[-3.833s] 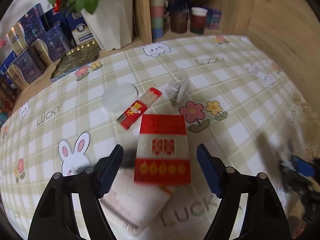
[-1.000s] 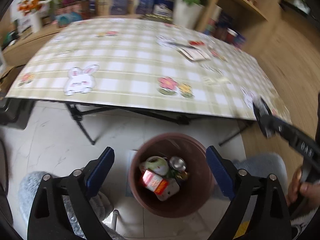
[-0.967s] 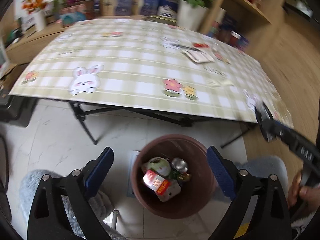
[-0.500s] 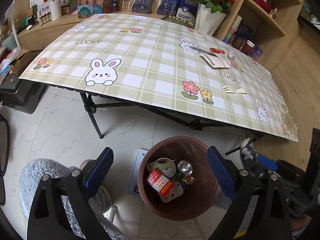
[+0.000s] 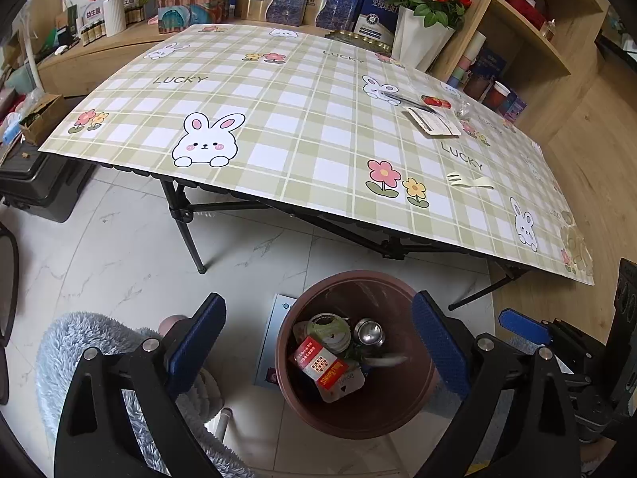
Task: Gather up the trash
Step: 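Open the right gripper to drop the black tissue pack into the bin, then grasp the white plastic fork on the table with the right gripper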
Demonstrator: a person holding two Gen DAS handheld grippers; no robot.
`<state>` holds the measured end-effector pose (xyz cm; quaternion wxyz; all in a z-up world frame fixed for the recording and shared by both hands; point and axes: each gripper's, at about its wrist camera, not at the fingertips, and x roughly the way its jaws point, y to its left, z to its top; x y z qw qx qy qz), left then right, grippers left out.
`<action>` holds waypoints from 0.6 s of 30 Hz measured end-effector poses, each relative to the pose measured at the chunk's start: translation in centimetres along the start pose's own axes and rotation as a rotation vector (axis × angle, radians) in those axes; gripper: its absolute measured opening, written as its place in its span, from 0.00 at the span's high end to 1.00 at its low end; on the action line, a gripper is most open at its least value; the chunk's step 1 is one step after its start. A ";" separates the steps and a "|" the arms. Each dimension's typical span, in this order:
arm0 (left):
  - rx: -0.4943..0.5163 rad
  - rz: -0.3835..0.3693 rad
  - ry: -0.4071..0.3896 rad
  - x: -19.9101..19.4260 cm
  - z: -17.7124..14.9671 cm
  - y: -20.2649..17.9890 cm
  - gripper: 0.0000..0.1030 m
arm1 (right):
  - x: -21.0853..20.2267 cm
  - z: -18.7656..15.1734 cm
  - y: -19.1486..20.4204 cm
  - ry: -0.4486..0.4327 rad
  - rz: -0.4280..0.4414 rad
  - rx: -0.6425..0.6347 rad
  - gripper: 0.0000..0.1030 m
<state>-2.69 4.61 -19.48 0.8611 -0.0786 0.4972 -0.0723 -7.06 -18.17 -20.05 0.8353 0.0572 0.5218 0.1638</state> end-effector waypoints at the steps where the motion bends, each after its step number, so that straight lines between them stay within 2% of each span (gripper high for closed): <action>1: -0.001 0.001 0.000 0.0 0.0 0.0 0.11 | 0.0 0.0 0.0 0.001 0.000 0.000 0.43; 18: -0.005 0.024 -0.009 0.0 0.3 0.4 0.11 | -0.3 0.4 -2.1 -0.022 -0.016 0.077 0.43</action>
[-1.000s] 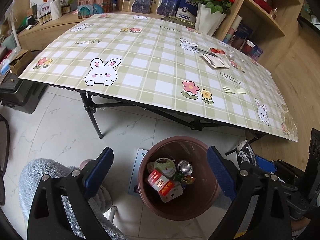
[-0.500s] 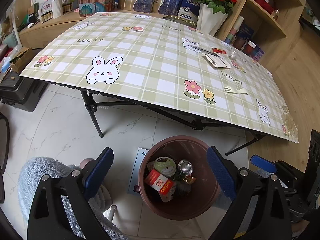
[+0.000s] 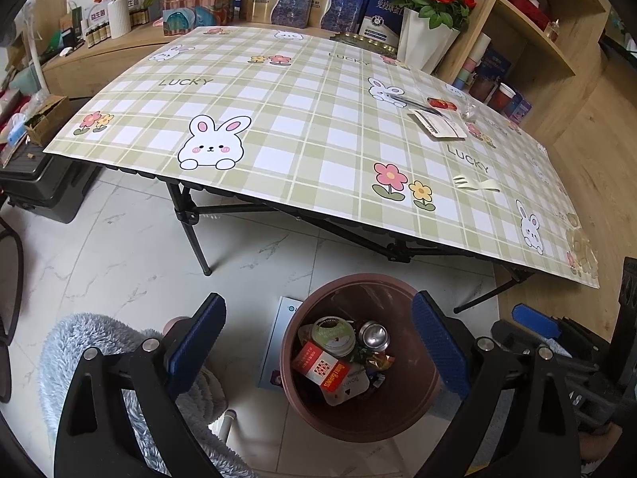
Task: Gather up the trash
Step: 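Grasp the white plastic fork on the table with the right gripper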
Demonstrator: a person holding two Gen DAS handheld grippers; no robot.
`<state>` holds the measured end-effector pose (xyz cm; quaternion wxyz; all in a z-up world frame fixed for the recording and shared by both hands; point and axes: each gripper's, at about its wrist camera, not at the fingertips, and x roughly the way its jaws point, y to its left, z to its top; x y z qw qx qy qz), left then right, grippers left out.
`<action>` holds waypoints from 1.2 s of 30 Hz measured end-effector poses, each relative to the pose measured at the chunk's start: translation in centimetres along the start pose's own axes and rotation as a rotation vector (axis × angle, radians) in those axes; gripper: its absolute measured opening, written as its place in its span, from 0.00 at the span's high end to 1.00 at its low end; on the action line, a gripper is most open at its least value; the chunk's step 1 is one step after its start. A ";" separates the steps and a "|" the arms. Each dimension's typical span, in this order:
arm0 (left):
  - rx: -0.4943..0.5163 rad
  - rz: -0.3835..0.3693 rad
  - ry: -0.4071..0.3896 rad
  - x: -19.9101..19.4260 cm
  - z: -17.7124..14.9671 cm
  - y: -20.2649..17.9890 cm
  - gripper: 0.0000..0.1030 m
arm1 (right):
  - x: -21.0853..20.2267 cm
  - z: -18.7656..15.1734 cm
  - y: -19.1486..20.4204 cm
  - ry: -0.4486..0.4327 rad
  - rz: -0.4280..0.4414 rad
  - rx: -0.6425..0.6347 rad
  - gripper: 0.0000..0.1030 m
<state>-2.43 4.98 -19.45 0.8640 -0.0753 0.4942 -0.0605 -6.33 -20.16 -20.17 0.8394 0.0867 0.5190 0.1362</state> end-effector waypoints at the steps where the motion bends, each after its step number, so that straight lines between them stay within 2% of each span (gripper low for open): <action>1: 0.000 0.002 -0.001 0.0 0.0 0.0 0.11 | -0.1 0.1 -0.3 -0.003 -0.001 0.007 0.43; 6: -0.008 0.014 -0.007 0.2 0.2 0.3 0.11 | -0.2 1.3 -2.0 -0.028 -0.014 0.044 0.44; 12: -0.010 0.046 -0.051 0.3 0.8 0.3 0.11 | 0.7 3.8 -4.5 -0.058 -0.023 0.105 0.45; 20: 0.016 0.065 -0.060 1.4 1.6 0.3 0.11 | 3.0 9.3 -8.2 -0.097 -0.045 0.208 0.47; 26: 0.015 0.073 -0.057 2.4 2.5 0.6 0.11 | 5.9 12.8 -10.0 -0.089 -0.120 0.266 0.52; 28: 0.018 0.074 -0.053 2.8 2.6 0.6 0.11 | 6.9 13.7 -10.2 -0.076 -0.171 0.270 0.54; 30: 0.018 0.074 -0.047 3.1 2.8 0.5 0.11 | 7.7 14.4 -10.4 -0.057 -0.216 0.270 0.59; 33: 0.020 0.071 -0.039 3.6 3.0 0.5 0.11 | 8.4 15.2 -10.3 -0.059 -0.264 0.250 0.60; 36: 0.027 0.068 -0.030 4.1 3.0 0.5 0.11 | 9.0 16.0 -10.4 -0.061 -0.277 0.256 0.58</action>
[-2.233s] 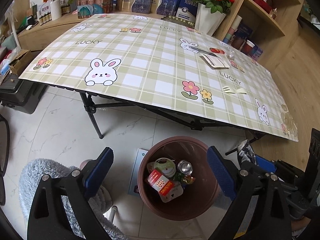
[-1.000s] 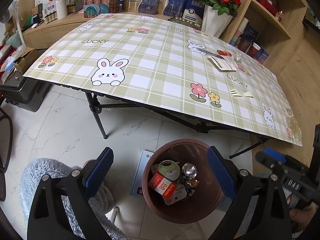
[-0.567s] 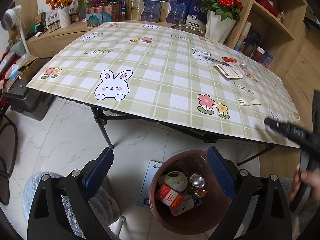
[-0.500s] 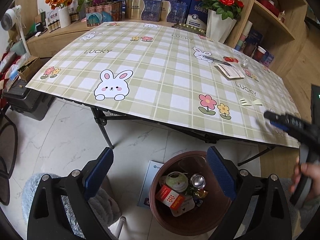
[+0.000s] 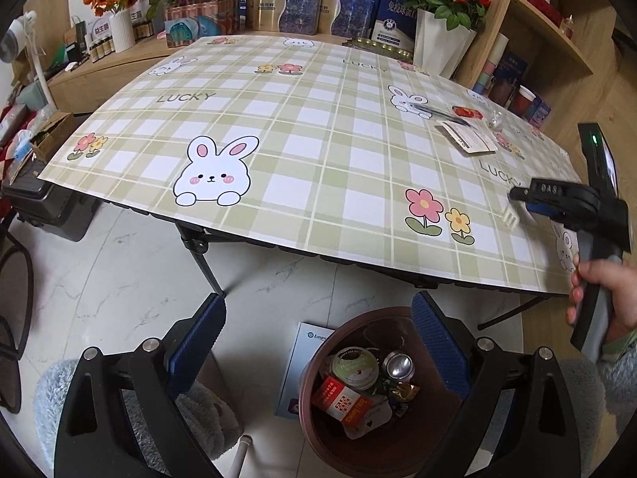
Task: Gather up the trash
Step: 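Grasp the white plastic fork on the table with the right gripper, then grasp the printed Happy infinity card with the left gripper while the right gripper holds the fork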
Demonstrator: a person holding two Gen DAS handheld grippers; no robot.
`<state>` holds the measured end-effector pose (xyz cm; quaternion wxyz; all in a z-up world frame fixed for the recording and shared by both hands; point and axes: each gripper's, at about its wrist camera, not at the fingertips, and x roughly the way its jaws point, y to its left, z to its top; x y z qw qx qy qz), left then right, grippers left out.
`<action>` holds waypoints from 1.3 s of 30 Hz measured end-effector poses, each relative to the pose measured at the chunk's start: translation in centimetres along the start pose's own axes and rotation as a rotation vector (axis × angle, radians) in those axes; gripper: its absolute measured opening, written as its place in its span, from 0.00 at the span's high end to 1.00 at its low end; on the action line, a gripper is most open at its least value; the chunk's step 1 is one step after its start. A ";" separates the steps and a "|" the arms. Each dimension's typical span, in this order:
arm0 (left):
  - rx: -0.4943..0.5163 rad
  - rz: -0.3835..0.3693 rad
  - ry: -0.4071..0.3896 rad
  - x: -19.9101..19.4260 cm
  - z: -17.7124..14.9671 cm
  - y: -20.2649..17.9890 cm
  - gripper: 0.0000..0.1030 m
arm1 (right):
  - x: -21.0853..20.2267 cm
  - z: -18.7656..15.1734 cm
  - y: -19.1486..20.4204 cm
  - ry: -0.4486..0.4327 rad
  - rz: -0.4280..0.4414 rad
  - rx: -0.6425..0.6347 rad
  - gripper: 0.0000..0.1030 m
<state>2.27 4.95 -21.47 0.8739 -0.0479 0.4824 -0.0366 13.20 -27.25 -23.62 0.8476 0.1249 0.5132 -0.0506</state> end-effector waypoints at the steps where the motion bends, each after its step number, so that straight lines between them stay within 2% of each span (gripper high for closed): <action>1: 0.001 -0.003 0.004 0.1 0.0 -0.1 0.11 | 0.2 0.3 0.1 -0.001 -0.005 -0.001 0.58; 5: 0.008 -0.015 0.005 0.3 0.1 -0.3 0.11 | 0.9 0.8 1.5 -0.005 -0.071 -0.092 0.60; 9: 0.008 -0.019 0.004 0.4 0.1 -0.5 0.11 | 1.0 0.9 2.8 0.003 -0.071 -0.177 0.79; 10: 0.007 -0.019 0.005 0.4 0.1 -0.5 0.11 | 1.1 1.0 3.0 0.007 -0.079 -0.186 0.79; 13: 0.001 -0.020 0.004 0.3 0.1 -0.4 0.11 | 0.7 0.7 2.9 0.007 -0.026 -0.154 0.80; 16: -0.003 -0.017 -0.001 0.1 0.1 -0.3 0.11 | -0.9 -0.2 3.1 -0.048 0.012 -0.165 0.80; 22: 0.001 -0.030 0.003 0.1 0.2 -0.6 0.11 | -3.7 -1.1 1.9 -0.110 0.071 -0.099 0.80; 28: 0.035 -0.086 -0.020 0.1 1.9 -1.6 0.11 | -6.2 -2.0 0.2 -0.152 0.107 -0.050 0.80; 30: 0.069 -0.136 -0.028 0.5 3.2 -2.6 0.11 | -6.7 -2.2 -0.3 -0.160 0.117 -0.036 0.80; 33: 0.188 -0.195 -0.046 1.5 5.8 -5.4 0.11 | -7.2 -2.2 -1.5 -0.163 0.141 -0.006 0.80; 35: 0.289 -0.235 -0.086 2.5 8.2 -7.8 0.11 | -7.5 -2.1 -2.3 -0.169 0.155 0.017 0.80; 39: 0.412 -0.311 -0.118 5.3 12.3 -11.9 0.11 | -7.6 -1.9 -3.5 -0.178 0.160 0.046 0.80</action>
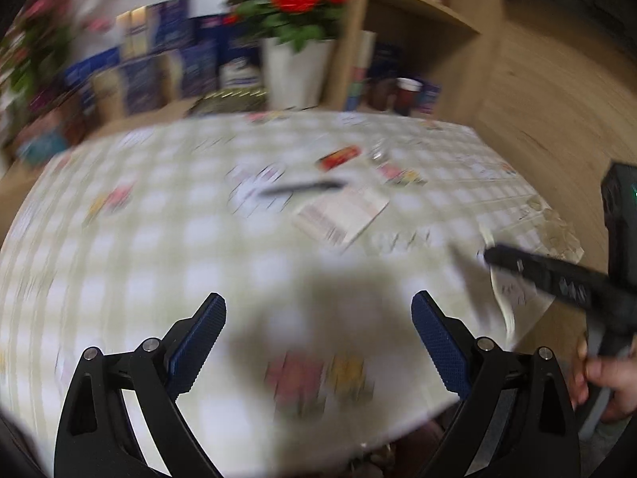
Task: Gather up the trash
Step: 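Grasp the printed Happy infinity card with the left gripper while the right gripper holds the fork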
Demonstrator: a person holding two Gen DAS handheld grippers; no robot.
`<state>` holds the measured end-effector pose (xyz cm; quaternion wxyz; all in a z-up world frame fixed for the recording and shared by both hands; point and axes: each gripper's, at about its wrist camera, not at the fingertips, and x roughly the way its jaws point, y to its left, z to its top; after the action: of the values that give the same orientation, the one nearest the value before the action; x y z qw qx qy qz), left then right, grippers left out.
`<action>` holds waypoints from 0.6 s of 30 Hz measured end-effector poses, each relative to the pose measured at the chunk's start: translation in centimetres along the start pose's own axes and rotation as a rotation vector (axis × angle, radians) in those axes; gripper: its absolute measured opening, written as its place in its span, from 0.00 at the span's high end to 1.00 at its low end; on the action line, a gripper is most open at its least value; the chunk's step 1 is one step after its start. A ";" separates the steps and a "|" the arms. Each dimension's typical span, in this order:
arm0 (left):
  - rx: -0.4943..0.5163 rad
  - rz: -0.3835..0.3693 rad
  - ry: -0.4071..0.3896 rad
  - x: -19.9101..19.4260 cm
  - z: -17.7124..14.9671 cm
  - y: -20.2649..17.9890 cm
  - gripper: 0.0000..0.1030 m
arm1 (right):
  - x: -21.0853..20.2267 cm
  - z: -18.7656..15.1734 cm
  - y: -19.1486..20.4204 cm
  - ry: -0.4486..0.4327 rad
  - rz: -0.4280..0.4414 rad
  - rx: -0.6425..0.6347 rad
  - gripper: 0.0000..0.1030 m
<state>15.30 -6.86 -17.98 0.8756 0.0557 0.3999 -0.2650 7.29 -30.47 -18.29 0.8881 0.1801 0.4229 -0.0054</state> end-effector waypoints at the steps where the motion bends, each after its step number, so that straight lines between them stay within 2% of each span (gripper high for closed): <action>1: 0.047 -0.011 0.013 1.5 1.3 -0.5 0.11 | 0.0 0.2 -0.6 -0.004 0.001 0.017 0.80; 5: 0.253 -0.020 0.094 7.3 4.7 -2.9 0.11 | 0.1 0.6 -2.3 -0.014 -0.001 0.073 0.80; 8: 0.356 0.003 0.143 10.7 6.1 -4.1 0.11 | 0.1 0.7 -3.2 -0.024 -0.003 0.100 0.80; 10: 0.363 -0.014 0.160 12.2 6.7 -4.0 0.11 | 0.1 0.9 -3.8 -0.029 -0.003 0.116 0.80; 13: 0.314 -0.071 0.206 14.0 7.5 -3.3 0.11 | 0.2 1.1 -4.6 -0.032 -0.006 0.131 0.80; 18: 0.331 -0.022 0.260 16.5 7.5 -3.1 0.11 | 0.5 1.4 -5.4 -0.035 -0.001 0.149 0.80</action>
<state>27.63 -18.74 -24.61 0.7926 0.2281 0.4613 -0.3271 7.76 -35.94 -19.56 0.8795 0.2455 0.4058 -0.0406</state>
